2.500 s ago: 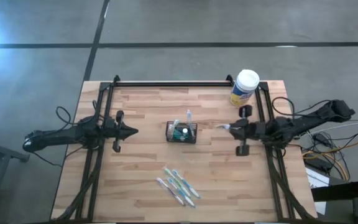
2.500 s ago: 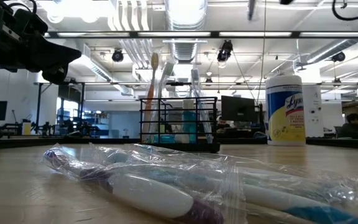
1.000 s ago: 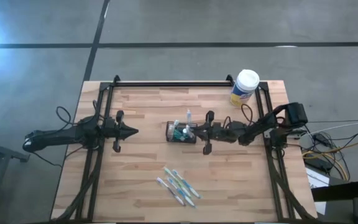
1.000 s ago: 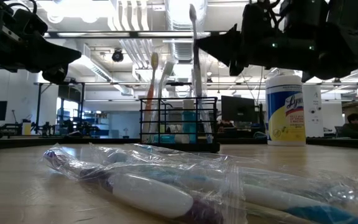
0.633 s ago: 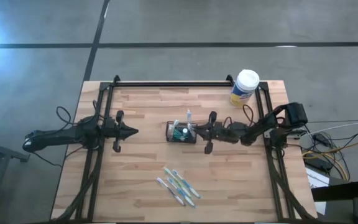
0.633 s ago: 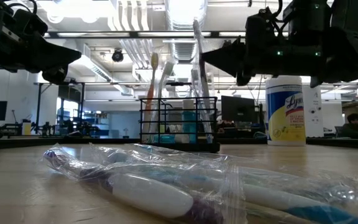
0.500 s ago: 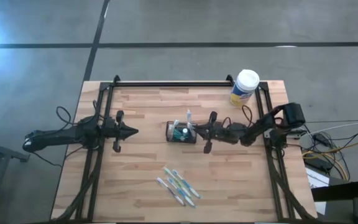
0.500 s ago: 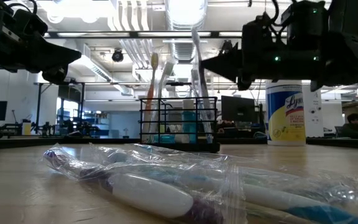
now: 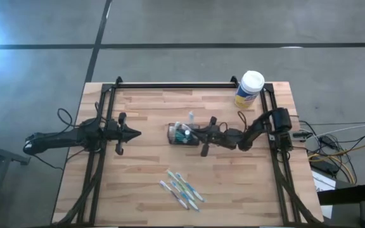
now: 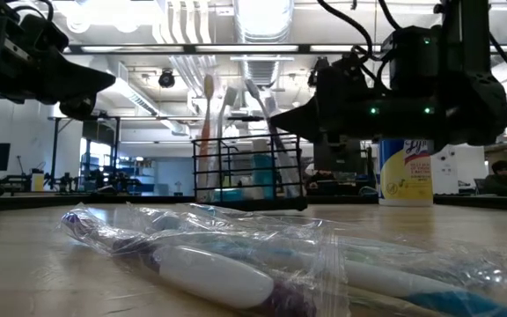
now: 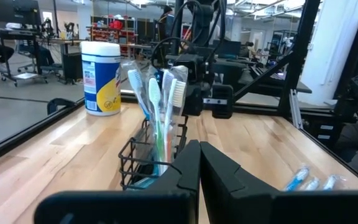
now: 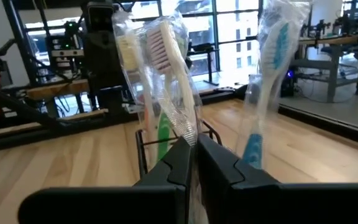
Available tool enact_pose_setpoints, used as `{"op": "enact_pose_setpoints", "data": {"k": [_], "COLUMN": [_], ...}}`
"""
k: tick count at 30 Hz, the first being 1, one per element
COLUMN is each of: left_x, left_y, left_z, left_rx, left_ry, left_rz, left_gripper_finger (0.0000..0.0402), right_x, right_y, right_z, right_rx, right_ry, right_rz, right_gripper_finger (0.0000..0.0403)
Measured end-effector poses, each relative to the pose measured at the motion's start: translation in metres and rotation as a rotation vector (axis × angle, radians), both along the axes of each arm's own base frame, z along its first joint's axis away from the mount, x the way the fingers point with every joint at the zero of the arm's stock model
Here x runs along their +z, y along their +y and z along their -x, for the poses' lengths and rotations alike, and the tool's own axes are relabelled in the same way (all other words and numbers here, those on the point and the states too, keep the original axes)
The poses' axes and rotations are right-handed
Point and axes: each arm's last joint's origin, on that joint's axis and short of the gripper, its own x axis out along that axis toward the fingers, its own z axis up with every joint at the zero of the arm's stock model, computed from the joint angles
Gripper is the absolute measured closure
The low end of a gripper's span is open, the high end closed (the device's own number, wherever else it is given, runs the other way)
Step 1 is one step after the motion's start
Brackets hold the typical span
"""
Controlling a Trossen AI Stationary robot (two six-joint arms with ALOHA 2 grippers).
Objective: Pick & Place toothbrushing station
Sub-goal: Put the right purple toothbrush into the black wire organizer
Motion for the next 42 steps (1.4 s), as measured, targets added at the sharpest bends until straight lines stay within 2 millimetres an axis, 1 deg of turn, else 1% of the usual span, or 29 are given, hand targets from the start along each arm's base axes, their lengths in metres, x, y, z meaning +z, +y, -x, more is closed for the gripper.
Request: {"op": "enact_pose_setpoints", "data": {"k": [5, 9, 13, 17, 25, 29, 38, 42], "left_x": [-0.001, -0.001, -0.001, -0.001, -0.001, -0.001, -0.002, -0.002], "left_y": [0.000, 0.000, 0.000, 0.000, 0.000, 0.000, 0.000, 0.000], "left_z": [0.000, 0.000, 0.000, 0.000, 0.000, 0.000, 0.000, 0.000], "left_rx": [0.000, 0.000, 0.000, -0.001, -0.001, -0.001, -0.001, -0.001], "left_ry": [0.008, 0.009, 0.009, 0.010, 0.010, 0.011, 0.011, 0.011], "left_rz": [0.007, 0.009, 0.013, 0.014, 0.014, 0.014, 0.014, 0.013], "left_gripper_finger": [0.0392, 0.0392, 0.0392, 0.0392, 0.0392, 0.0392, 0.0392, 0.0392], "right_x": [0.002, 0.007, 0.008, 0.006, 0.007, 0.006, 0.008, 0.015], "right_y": [0.003, 0.007, 0.009, 0.010, 0.010, 0.010, 0.010, 0.011], "right_z": [-0.005, -0.004, -0.002, -0.002, 0.000, 0.001, 0.001, 0.002], "right_rx": [0.010, 0.027, 0.044, 0.049, 0.040, 0.040, 0.035, 0.032], "right_ry": [-0.009, -0.018, -0.014, 0.004, 0.000, 0.005, -0.020, -0.042], "right_rz": [0.015, 0.036, 0.038, 0.026, 0.019, 0.016, 0.011, 0.013], "right_gripper_finger": [0.0385, 0.0385, 0.0382, 0.0358, 0.0279, 0.0249, 0.0219, 0.0212]}}
